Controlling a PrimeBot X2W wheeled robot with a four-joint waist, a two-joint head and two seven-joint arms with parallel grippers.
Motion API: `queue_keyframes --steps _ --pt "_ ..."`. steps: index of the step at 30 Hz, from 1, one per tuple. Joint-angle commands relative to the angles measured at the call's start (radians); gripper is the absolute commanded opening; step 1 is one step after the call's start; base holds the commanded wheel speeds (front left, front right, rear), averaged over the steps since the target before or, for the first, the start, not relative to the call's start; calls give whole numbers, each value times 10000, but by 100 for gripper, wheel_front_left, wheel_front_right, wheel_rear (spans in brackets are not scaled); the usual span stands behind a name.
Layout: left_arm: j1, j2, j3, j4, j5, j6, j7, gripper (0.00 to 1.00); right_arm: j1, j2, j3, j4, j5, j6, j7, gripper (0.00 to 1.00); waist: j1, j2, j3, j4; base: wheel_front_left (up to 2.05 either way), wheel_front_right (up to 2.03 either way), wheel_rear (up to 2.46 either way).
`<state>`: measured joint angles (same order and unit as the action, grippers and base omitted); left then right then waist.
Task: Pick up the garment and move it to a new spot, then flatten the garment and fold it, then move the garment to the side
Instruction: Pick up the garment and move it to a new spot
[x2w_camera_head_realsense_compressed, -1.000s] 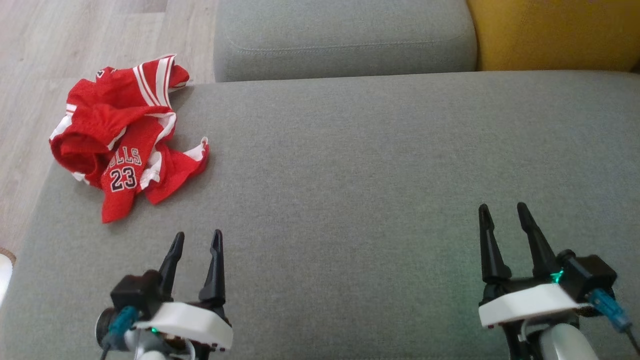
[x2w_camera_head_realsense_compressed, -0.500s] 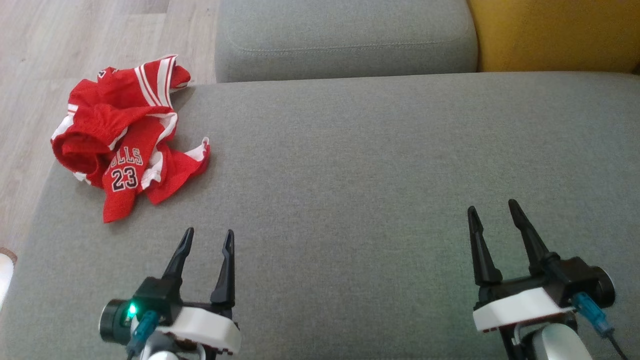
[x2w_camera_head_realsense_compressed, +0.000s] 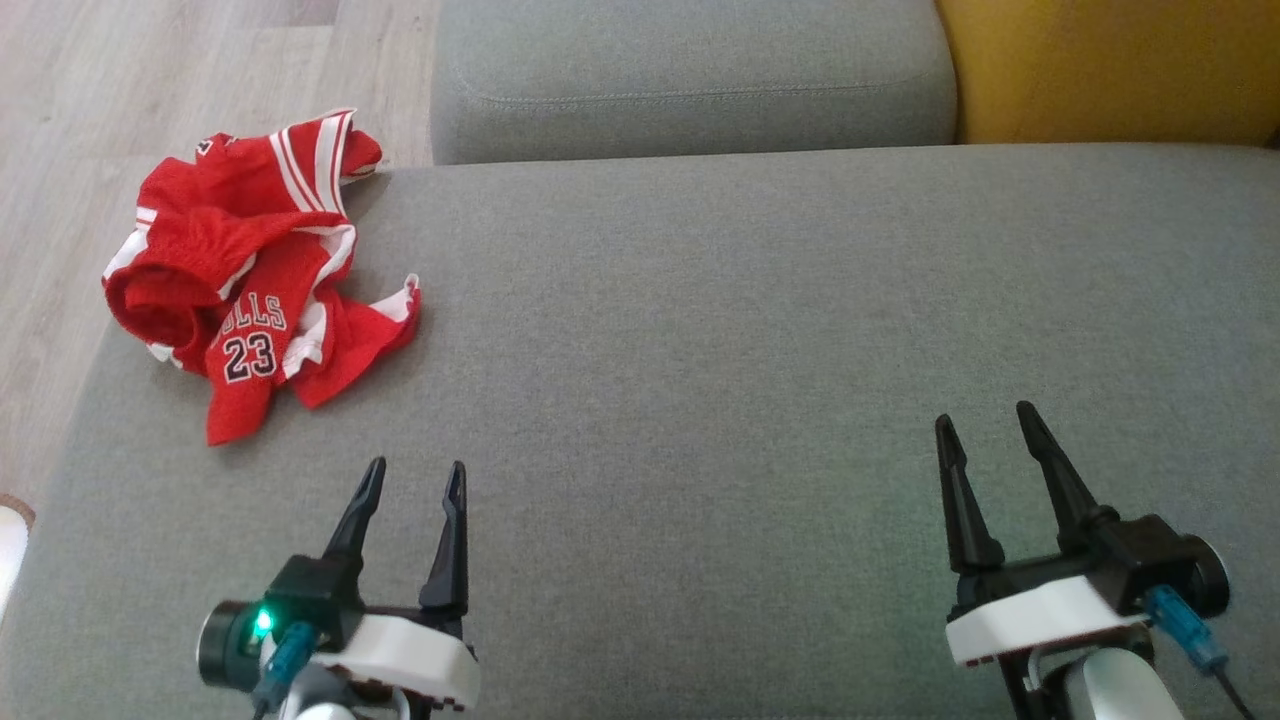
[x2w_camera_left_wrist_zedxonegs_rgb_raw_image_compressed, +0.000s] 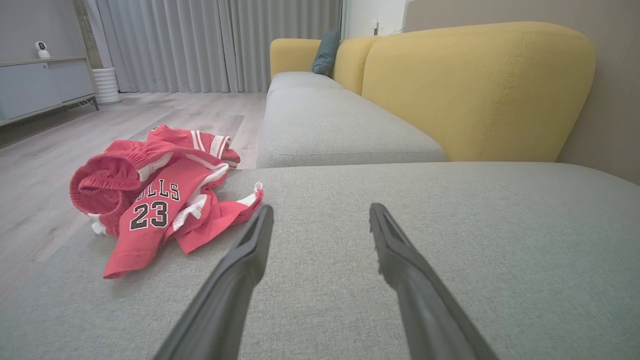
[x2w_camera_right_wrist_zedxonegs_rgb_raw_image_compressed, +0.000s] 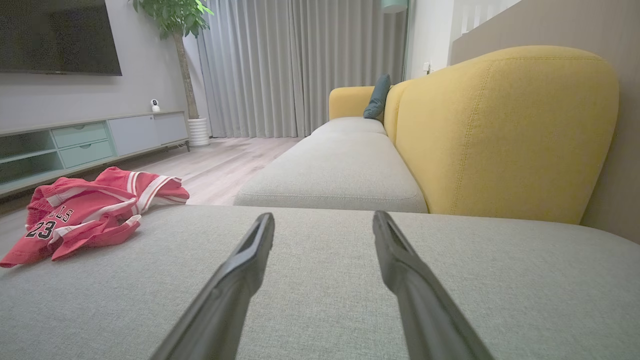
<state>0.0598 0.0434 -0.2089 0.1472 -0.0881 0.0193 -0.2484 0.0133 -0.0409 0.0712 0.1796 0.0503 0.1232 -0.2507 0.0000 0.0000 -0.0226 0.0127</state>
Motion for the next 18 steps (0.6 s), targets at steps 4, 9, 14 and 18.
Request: queue_keyframes --steps 4,9,14,18 --pt "-288 72 404 -297 -40 78 -134 100 -210 -93 242 -277 32 75 -111 100 0 0 -5 6 0 0 0" --pt "-312 70 359 -266 -21 71 -134 100 -133 -93 134 -323 23 75 -111 100 0 0 -10 214 0 0 0" --pt "-403 70 273 -330 4 76 -134 100 -24 -93 -32 -473 8 75 -111 100 0 0 40 1174 0 0 0" --pt "-433 69 328 -362 41 70 -134 100 -4 -93 -29 -579 66 75 -111 100 0 0 48 2321 0 0 0"
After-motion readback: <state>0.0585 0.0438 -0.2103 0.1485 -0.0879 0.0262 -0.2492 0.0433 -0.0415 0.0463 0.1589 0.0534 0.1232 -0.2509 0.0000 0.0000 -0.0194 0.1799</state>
